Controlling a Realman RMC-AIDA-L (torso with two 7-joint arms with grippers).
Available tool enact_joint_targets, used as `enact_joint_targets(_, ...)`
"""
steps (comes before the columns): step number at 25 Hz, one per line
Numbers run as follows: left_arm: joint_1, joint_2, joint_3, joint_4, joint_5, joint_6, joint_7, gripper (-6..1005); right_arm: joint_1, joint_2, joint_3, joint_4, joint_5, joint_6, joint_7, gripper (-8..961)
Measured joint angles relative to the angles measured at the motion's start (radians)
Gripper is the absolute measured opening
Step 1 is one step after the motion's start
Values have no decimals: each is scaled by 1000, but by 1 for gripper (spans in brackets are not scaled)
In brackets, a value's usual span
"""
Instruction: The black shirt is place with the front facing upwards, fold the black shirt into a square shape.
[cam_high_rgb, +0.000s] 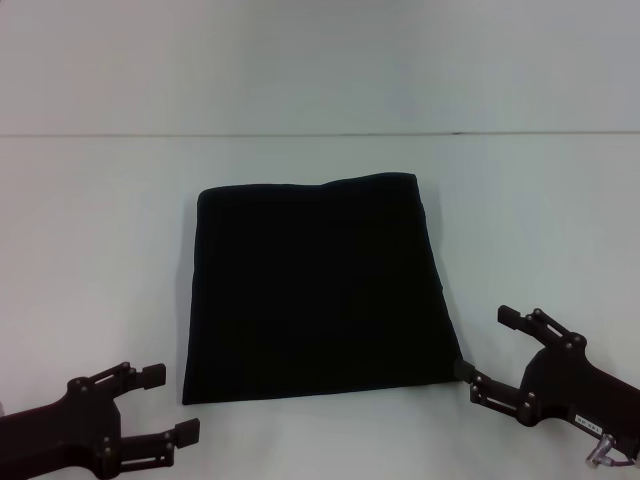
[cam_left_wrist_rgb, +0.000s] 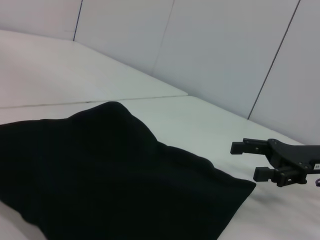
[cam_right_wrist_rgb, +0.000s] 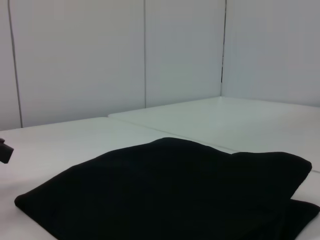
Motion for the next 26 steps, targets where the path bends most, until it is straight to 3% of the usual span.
enact_joint_targets(26, -7, 2, -13, 10, 3, -17, 2, 946, 15, 1, -2, 5, 0, -17, 0, 945)
